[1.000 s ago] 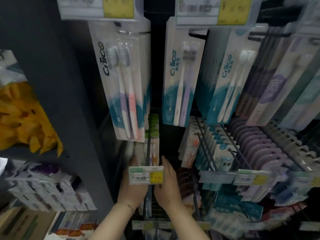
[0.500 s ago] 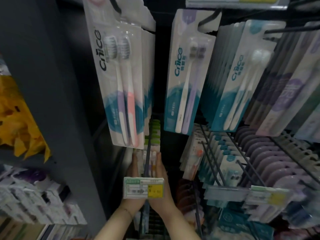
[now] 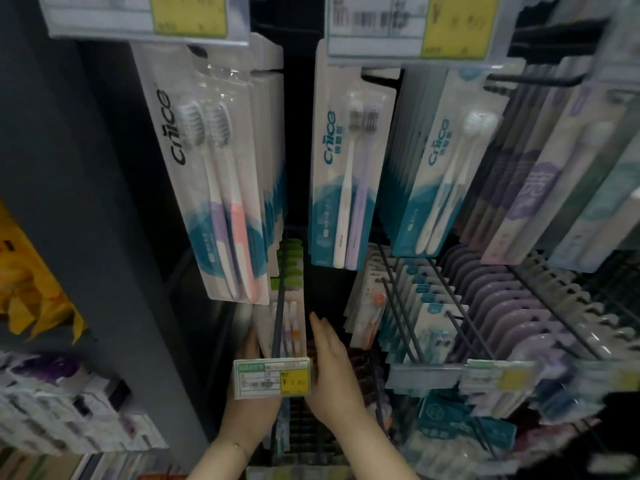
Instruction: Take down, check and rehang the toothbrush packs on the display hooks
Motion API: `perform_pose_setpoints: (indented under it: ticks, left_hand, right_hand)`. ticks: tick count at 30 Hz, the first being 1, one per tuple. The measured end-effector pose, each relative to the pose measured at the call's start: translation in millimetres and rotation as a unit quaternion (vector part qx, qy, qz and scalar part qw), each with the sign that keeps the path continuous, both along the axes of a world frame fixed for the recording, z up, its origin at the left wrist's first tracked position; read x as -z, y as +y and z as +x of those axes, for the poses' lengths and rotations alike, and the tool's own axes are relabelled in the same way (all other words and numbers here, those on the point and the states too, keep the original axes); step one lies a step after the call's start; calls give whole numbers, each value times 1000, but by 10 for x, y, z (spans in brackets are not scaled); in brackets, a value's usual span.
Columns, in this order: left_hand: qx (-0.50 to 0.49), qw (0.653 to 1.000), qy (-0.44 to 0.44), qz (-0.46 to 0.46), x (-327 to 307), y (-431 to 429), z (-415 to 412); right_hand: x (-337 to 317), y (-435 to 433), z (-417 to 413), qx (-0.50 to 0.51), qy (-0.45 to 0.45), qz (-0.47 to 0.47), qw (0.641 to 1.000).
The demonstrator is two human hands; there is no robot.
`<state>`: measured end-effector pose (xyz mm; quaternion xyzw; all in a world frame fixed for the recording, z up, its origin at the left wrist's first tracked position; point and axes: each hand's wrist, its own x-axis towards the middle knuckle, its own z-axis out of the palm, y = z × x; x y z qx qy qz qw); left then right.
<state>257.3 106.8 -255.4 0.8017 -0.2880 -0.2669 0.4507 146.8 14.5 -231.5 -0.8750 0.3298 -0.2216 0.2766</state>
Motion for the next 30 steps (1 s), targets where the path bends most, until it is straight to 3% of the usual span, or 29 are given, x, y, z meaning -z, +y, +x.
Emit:
perform_pose_setpoints:
  ticks: [3,7,11,14,18,25,30]
  left_hand:
    - [63,983,-169,-41,-51,100,-1]
    - [110,942,-287,132,-104,242,-48]
    - [156,894,-378,186,-255,265,-162]
    - [159,892,-396,148,-352,288,-232]
    - [178,863,-461,104,-367,303,-279]
    - [183,856,-463,137,-612,322,-535]
    - [225,838,-470,162,-810,404,-740]
  right_hand:
    - [-45,-8,-128,35,97,-64,993]
    - [-128,46,-256,68,148,-119,979]
    - [-338,119,-420,71,168,-123,976]
    - [-411,148,-499,77,184,-132,971]
    - [-450,236,-612,67,194,-133,970]
    - [-590,387,-808,33,230,-132,964]
    - [-659,528,-981,-50,244,-133,959]
